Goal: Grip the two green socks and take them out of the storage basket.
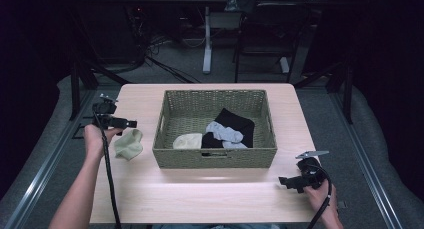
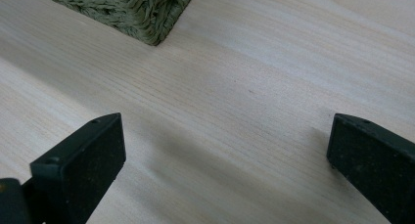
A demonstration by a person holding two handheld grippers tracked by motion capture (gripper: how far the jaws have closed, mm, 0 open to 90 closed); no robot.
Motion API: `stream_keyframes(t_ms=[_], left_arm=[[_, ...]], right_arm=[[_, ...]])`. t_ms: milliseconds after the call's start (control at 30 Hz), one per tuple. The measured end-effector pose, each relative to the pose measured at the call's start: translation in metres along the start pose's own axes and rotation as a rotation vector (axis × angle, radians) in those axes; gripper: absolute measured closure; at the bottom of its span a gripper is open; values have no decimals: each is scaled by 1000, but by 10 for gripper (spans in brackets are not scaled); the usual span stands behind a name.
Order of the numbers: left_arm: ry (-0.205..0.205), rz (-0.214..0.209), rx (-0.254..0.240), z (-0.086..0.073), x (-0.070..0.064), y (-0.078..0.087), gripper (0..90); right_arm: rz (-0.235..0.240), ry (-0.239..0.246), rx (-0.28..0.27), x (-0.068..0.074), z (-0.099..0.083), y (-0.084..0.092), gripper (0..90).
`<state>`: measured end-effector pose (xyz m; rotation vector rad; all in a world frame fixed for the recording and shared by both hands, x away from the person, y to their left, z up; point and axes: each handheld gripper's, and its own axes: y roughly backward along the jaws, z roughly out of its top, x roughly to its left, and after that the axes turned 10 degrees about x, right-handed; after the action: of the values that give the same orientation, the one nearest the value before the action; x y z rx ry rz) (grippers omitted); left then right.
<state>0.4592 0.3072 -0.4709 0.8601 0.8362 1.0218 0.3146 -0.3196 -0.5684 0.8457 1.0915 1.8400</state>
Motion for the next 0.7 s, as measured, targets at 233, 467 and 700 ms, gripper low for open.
stream_keyframes(t_ms=[233, 467, 700], left_arm=[[-59, 10, -82, 14, -29, 40, 9], [-123, 5, -142, 26, -56, 60, 0], [-180, -4, -178, 36, -80, 64, 0]], right_arm=[[-4, -2, -4, 0, 0, 0, 2], [-3, 0, -3, 0, 0, 1, 2], [0, -8, -17, 0, 1, -1, 2]])
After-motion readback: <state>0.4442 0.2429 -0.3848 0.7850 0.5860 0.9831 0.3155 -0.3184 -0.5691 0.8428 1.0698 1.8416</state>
